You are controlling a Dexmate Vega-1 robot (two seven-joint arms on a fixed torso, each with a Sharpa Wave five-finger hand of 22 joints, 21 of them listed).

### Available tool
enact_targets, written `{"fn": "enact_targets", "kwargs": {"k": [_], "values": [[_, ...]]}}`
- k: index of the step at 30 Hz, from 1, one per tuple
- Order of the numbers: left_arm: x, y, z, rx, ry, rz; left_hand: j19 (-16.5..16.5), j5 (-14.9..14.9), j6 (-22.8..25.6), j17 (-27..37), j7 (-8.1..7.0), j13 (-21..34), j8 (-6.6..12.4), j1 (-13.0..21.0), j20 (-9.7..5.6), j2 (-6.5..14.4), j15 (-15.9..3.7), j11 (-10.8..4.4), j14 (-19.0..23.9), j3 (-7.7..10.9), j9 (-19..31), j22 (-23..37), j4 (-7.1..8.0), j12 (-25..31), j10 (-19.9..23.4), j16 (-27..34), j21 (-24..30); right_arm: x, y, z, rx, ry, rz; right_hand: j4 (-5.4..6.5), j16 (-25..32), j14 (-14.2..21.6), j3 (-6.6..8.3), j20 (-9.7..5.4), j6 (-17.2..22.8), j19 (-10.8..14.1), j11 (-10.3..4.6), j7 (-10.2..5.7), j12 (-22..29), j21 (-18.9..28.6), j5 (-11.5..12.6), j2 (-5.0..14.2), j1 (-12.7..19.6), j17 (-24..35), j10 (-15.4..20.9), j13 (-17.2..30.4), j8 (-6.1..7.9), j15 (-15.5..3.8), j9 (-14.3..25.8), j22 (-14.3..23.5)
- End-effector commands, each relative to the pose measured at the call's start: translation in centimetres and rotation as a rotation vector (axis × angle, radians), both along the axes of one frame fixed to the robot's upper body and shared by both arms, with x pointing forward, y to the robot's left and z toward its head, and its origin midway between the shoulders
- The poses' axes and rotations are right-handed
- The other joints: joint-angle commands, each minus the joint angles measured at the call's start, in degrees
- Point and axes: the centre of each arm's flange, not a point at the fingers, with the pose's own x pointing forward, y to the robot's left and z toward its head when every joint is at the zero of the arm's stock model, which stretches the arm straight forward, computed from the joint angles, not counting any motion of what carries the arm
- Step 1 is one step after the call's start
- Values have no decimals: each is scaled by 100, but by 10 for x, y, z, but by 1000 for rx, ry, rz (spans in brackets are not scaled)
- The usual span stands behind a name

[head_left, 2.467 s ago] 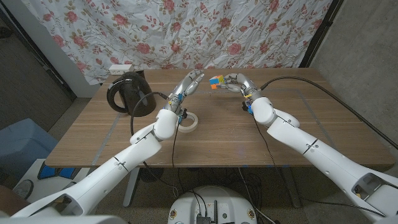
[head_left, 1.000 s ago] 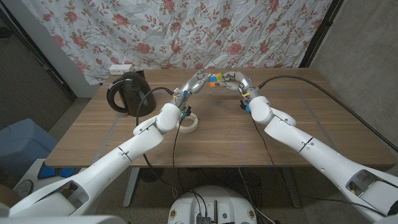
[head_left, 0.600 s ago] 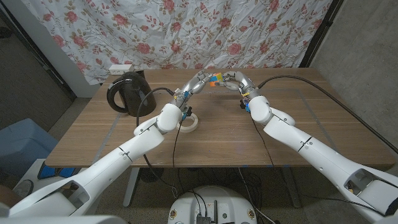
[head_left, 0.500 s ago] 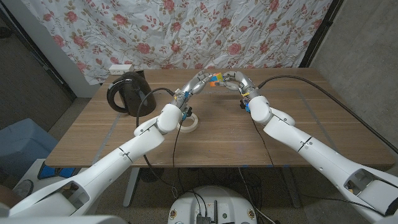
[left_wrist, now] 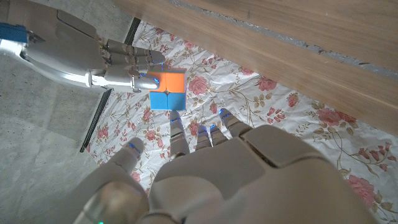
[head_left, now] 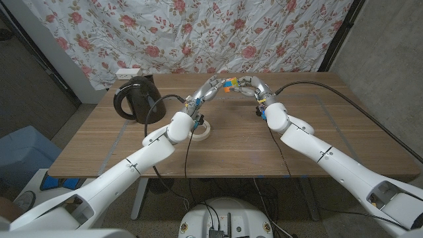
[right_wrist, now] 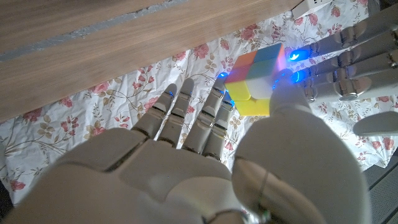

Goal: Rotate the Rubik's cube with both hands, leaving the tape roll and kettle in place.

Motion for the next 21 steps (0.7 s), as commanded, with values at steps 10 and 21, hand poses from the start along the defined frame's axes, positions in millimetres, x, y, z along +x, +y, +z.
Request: {"fn": "enact_targets", "kwargs": {"k": [10, 21], "values": [[3, 8, 1, 2, 15, 21, 44, 24, 24, 14, 42, 13, -4, 3, -11, 569, 9, 22, 58, -30, -4, 6, -19, 41, 76, 67, 60, 2, 1, -1, 5, 3, 7, -4, 58, 32, -9, 0, 410, 10, -46, -312, 17, -17, 56, 150, 186, 14, 98, 10, 30, -779, 18, 20], [5, 6, -1, 8, 24, 6, 59, 28, 109, 10, 45, 13, 21, 9, -11, 570, 6, 34, 62, -45, -4, 4, -27, 58, 133, 63, 64, 3, 3, 0, 4, 2, 9, -2, 70, 36, -15, 2, 436, 8, -45, -312, 17, -18, 55, 159, 197, 20, 118, 17, 31, -778, 18, 20]]}}
